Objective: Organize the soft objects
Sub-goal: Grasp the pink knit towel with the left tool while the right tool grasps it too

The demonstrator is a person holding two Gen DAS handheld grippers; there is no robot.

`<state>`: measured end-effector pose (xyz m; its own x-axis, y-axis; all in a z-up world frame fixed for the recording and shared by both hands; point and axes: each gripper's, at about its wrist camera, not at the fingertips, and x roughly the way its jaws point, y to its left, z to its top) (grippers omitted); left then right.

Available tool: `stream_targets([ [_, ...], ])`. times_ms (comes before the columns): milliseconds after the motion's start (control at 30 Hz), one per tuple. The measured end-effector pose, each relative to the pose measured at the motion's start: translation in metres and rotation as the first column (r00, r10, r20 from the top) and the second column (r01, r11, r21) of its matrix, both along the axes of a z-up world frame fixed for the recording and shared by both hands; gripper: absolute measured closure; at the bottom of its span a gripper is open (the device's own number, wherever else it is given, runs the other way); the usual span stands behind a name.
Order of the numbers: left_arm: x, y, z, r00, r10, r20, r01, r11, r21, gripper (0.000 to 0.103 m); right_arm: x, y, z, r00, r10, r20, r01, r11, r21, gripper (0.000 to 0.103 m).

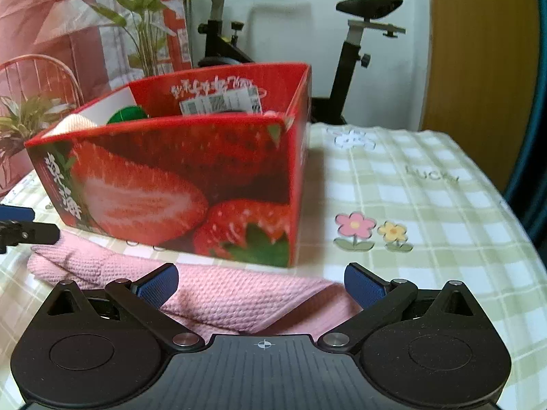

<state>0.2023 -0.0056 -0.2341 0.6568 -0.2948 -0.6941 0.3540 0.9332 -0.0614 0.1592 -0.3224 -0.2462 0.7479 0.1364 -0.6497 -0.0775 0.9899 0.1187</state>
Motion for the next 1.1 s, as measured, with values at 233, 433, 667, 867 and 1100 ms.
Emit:
stream_targets([
  [233, -0.002, -0.007, -0.02, 0.999, -0.032, -0.038, 0.033, 0.999, 0.018, 0.023, 0.005, 0.009, -0.02, 0.999, -0.002, -0.04, 0.002, 1.0, -0.008, 0.004],
  [433, -0.011, -0.001, -0.027, 0.999, -0.011, -0.033, 0.01, 1.0, -0.028, 0.034, 0.001, 0.013, -0.026, 1.0, 0.02, -0.024, -0.021, 0.999, -0.034, 0.006],
  [667, -0.026, -0.003, -0.032, 1.0, -0.023, -0.002, 0.023, 0.998, -0.056, 0.051, -0.006, 0.016, -0.024, 0.999, 0.049, 0.001, -0.049, 0.998, -0.035, 0.027],
  [867, -0.032, 0.0, -0.037, 0.999, -0.017, 0.027, 0.019, 0.997, -0.076, 0.051, -0.009, 0.021, -0.022, 0.995, 0.099, 0.023, -0.098, 0.994, -0.046, 0.045],
  [1100, -0.037, 0.0, -0.039, 0.998, -0.015, 0.064, 0.02, 0.997, -0.076, 0.051, -0.011, 0.024, -0.021, 0.99, 0.134, 0.036, -0.133, 0.99, -0.049, 0.054],
])
